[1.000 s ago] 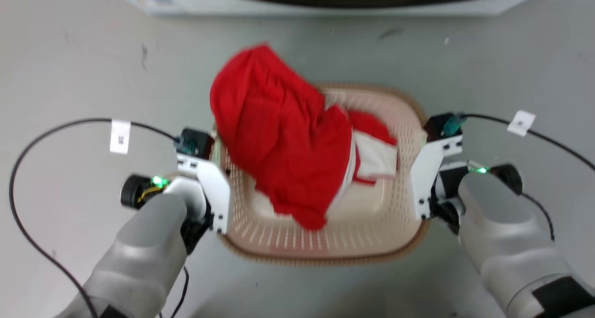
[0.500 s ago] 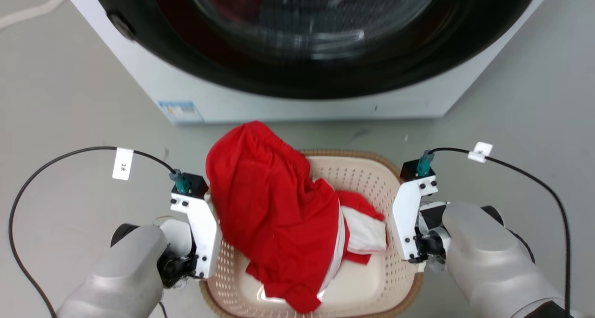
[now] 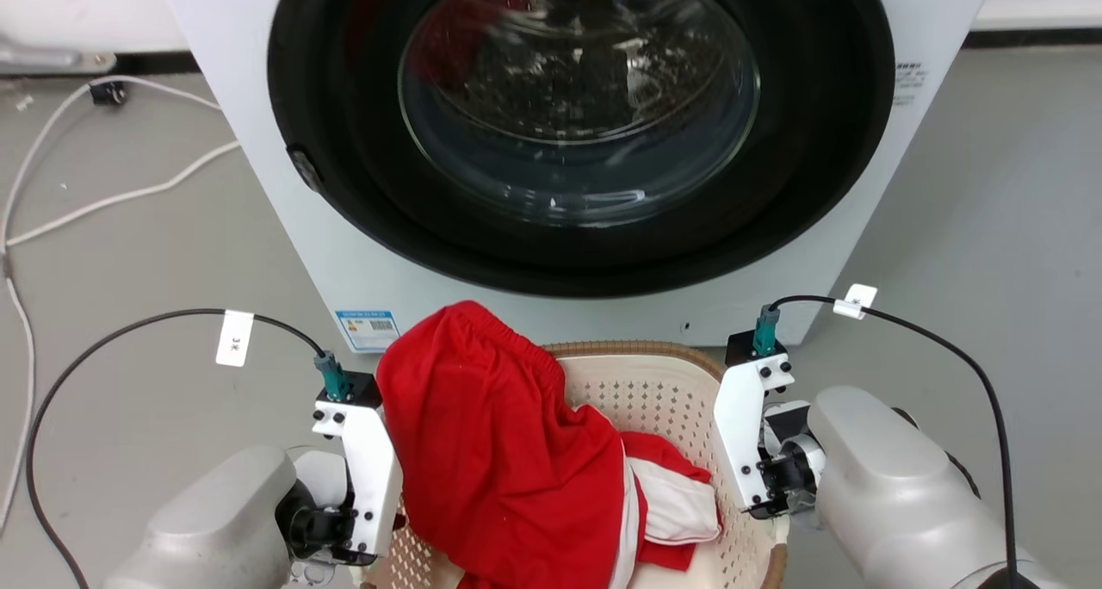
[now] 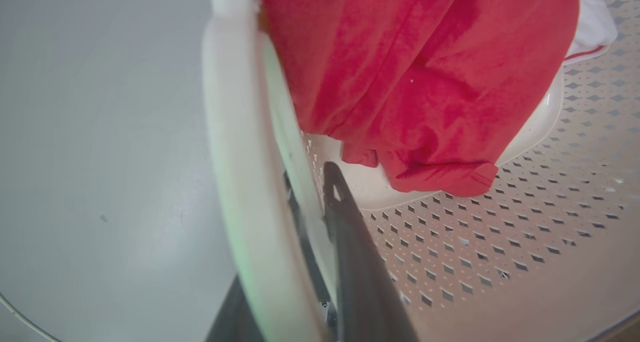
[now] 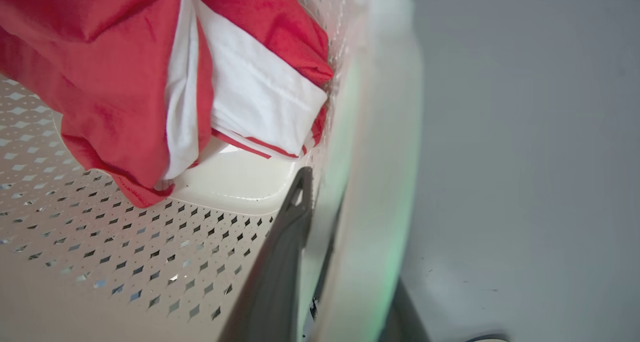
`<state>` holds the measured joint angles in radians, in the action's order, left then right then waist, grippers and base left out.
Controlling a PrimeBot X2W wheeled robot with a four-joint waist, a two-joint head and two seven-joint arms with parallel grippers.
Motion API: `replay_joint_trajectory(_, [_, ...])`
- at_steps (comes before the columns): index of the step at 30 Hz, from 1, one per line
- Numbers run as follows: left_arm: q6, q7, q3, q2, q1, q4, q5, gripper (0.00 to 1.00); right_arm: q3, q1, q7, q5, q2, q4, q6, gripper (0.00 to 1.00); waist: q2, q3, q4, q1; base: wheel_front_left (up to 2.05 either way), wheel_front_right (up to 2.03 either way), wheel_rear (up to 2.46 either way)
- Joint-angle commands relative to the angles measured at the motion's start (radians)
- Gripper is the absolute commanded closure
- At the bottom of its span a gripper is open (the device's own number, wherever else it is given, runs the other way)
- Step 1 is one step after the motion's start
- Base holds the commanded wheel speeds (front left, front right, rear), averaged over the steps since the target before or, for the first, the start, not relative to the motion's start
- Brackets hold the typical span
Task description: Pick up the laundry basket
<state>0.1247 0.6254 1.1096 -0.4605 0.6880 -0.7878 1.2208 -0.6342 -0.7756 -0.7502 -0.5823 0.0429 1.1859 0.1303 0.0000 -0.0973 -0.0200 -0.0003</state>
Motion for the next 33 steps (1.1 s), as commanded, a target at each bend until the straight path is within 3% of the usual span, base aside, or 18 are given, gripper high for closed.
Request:
replay_joint_trajectory(1, [0.009,0.025,0.015,-0.007,-0.015,-0.012,0.002,1.00,-0.010,-0.002,-0.001,-0.004,0.014,-0.003,0.001,1.00,0.0000,0.035,0.007,0.0003,0.00,0.00,0.00])
replay_joint_trajectory(13, [0.009,0.078,0.041,-0.005,-0.011,-0.024,0.062,1.00,-0.058,0.010,-0.038,-0.058,0.013,-0.017,0.002,1.00,0.0000,0.112,0.003,0.0003,0.00,0.00,0.00])
replay_joint_trajectory(33, [0.009,0.100,0.067,-0.002,-0.006,-0.027,0.105,1.00,-0.094,0.003,-0.020,-0.115,0.011,0.006,0.002,1.00,0.0000,0.143,-0.002,0.0003,0.00,0.00,0.00])
